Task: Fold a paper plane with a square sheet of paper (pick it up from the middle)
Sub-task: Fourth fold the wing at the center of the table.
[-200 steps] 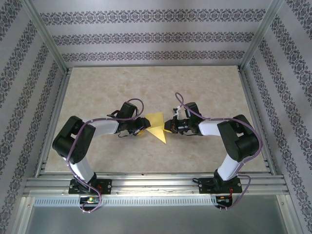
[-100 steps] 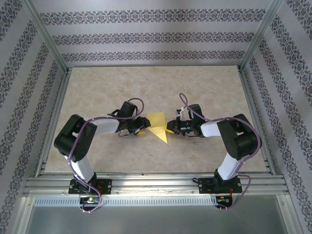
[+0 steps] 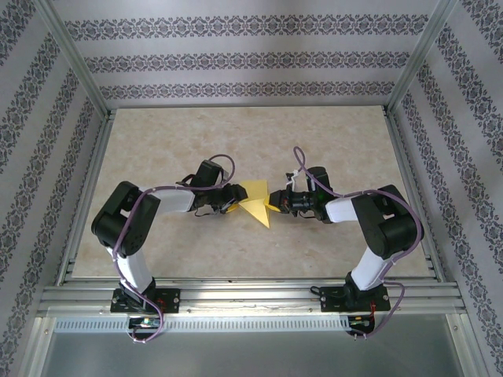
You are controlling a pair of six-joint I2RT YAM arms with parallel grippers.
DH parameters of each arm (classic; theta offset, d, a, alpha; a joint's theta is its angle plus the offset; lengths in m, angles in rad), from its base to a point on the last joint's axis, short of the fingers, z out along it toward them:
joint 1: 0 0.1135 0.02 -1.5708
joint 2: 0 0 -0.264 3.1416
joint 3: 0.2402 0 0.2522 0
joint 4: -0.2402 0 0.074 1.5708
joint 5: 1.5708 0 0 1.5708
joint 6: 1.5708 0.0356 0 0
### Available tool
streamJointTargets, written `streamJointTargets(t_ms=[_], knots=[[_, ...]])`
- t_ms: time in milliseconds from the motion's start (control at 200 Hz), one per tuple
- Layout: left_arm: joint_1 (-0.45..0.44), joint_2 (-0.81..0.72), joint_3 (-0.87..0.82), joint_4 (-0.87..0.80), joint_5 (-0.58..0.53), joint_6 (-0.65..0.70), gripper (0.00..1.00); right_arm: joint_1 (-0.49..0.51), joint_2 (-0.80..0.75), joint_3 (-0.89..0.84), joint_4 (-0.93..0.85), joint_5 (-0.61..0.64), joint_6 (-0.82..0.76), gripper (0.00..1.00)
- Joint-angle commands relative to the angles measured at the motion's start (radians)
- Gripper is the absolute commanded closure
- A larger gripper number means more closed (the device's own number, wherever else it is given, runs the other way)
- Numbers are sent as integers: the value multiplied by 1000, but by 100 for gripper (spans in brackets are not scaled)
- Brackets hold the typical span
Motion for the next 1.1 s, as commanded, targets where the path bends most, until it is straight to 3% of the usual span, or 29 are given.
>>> streamJointTargets(t_ms=[0, 270, 609, 814, 1099], knots=[[5, 18, 11, 67, 17, -34, 48, -12, -15, -20, 56, -24, 17, 99], [5, 49, 18, 134, 45, -67, 54, -16, 10, -26, 94, -37, 34, 98], [7, 76, 19, 196, 53, -92, 52, -25, 18, -43, 109, -43, 39, 98], [15, 118, 19, 286, 75, -127, 59, -37, 33, -51, 102, -40, 25, 96], [19, 129, 28, 327, 91, -115, 59, -41, 67, -58, 87, 1, 13, 94]])
